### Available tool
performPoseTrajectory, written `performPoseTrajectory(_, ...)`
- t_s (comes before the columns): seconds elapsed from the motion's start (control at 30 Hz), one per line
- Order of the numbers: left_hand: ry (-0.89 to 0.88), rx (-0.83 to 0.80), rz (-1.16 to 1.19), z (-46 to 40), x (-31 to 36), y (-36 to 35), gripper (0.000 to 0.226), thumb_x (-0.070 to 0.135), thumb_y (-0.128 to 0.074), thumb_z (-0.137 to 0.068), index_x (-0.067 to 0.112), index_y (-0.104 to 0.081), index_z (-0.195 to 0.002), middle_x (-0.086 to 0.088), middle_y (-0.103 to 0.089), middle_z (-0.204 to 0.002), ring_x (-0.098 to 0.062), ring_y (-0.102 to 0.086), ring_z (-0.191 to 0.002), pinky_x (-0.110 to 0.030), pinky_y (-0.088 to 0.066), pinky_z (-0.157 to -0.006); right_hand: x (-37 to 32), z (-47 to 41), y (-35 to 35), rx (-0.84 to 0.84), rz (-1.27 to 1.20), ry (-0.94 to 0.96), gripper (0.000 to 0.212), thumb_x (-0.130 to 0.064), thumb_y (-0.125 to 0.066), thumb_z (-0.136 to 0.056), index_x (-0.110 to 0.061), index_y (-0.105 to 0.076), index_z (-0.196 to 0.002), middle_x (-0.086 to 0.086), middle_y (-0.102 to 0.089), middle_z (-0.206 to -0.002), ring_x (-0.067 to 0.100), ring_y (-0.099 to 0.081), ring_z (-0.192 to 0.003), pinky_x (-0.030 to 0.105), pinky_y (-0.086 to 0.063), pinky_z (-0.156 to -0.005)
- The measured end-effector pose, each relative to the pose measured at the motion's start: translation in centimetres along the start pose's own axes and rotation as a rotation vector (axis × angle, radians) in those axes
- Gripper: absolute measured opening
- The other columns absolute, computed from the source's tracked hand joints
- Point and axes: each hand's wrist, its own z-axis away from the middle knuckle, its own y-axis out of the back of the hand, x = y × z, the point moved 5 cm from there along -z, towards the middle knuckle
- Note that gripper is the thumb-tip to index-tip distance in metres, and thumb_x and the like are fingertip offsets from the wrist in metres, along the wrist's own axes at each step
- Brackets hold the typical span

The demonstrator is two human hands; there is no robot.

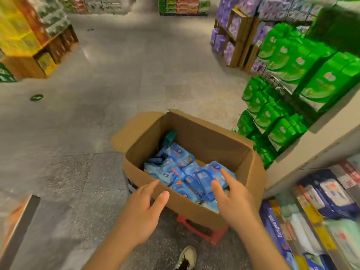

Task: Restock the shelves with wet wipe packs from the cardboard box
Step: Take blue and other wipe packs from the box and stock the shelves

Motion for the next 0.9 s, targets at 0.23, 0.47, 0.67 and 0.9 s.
performPoseTrajectory(0.23, 0.055, 0.036, 0.007, -8.1, 1.5, 1.3, 0.048, 0.053, -0.051, -0.1, 0.036, -0.052, -0.145, 0.021, -0.055, -0.141, 0.001, -0.05, -0.125, -0.027, -0.038, -0.105, 2.0, -8.7, -1.7, -0.136, -0.071, -0.057, 0.06, -0.051, -0.052, -0.102, -0.036, -0.035, -0.157, -0.012, -0.041, -0.159, 0.012, -0.039, -0.145, 0.031, -0.037, -0.11)
performPoseTrajectory(0.47, 0.13, -0.044, 0.045, -14.7, -0.1, -0.5, 0.038, 0.045, -0.057, -0.1, 0.036, -0.059, -0.137, 0.027, -0.06, -0.119, 0.007, -0.058, -0.112, -0.019, -0.039, -0.093, 4.3, -13.1, -5.1, -0.229, 0.036, -0.099, 0.063, -0.048, -0.06, -0.098, -0.028, -0.041, -0.155, -0.005, -0.056, -0.145, 0.01, -0.051, -0.134, 0.021, -0.038, -0.099)
performPoseTrajectory(0.67, 0.17, -0.141, 0.009, -24.1, -3.1, -3.2, 0.033, 0.048, -0.058, -0.098, 0.042, -0.062, -0.129, 0.032, -0.061, -0.106, 0.002, -0.061, -0.109, -0.024, -0.043, -0.094, 7.5, -17.9, -12.2, -0.31, 0.148, -0.128, 0.06, -0.041, -0.069, -0.095, -0.024, -0.048, -0.149, -0.004, -0.06, -0.129, 0.015, -0.055, -0.126, 0.022, -0.04, -0.097)
performPoseTrajectory(0.9, 0.092, -0.365, -0.129, -30.9, -6.7, -6.3, 0.054, 0.061, -0.052, -0.095, 0.037, -0.053, -0.143, 0.016, -0.061, -0.136, -0.004, -0.056, -0.124, -0.035, -0.044, -0.112, 11.6, -24.4, -23.5, -0.513, 0.392, -0.13, 0.085, -0.049, -0.07, -0.092, -0.022, -0.027, -0.159, 0.012, -0.038, -0.155, 0.033, -0.031, -0.144, 0.043, -0.033, -0.117)
